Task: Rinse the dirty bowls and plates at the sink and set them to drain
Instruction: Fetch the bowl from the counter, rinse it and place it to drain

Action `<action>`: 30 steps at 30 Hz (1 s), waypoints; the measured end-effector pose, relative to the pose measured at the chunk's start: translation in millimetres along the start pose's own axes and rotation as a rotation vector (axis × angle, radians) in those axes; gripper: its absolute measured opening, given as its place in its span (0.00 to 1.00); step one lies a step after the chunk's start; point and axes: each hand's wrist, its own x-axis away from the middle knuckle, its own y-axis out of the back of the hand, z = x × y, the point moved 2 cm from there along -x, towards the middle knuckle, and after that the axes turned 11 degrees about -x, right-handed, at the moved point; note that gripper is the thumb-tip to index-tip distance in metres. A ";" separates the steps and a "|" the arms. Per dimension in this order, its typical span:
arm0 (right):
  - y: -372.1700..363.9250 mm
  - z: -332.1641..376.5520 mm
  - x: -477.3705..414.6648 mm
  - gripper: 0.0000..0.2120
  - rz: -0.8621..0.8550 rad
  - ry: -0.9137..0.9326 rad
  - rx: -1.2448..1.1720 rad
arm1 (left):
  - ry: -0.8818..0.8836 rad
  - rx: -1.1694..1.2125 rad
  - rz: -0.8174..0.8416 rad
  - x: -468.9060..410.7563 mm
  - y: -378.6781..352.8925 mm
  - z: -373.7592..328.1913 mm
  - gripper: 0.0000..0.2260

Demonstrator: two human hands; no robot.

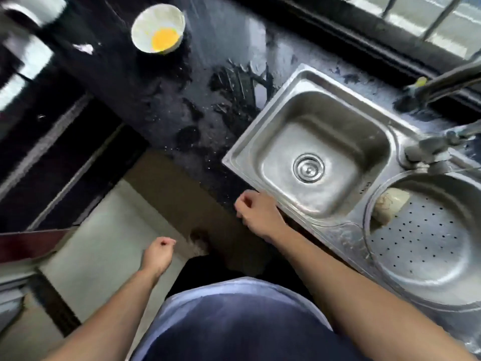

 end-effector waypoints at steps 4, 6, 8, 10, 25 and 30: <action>-102.1 9.4 -36.4 0.12 0.264 -0.132 0.335 | 0.089 -0.021 0.080 -46.4 28.4 79.8 0.11; -148.7 10.1 -56.5 0.11 0.313 -0.191 0.432 | 0.128 -0.005 0.144 -76.2 44.9 115.9 0.13; -187.3 9.2 -73.4 0.12 0.314 -0.266 0.489 | 0.157 0.015 0.208 -109.7 65.5 149.0 0.11; -214.6 10.4 -86.7 0.13 0.246 -0.357 0.516 | 0.195 0.050 0.277 -140.9 93.2 174.3 0.10; -299.5 143.7 -236.2 0.16 0.021 -0.471 0.447 | -0.160 0.143 0.418 -340.7 283.8 -8.2 0.08; -359.8 238.6 -338.8 0.17 0.235 -0.319 0.298 | -0.151 0.050 0.376 -383.3 348.5 -47.0 0.09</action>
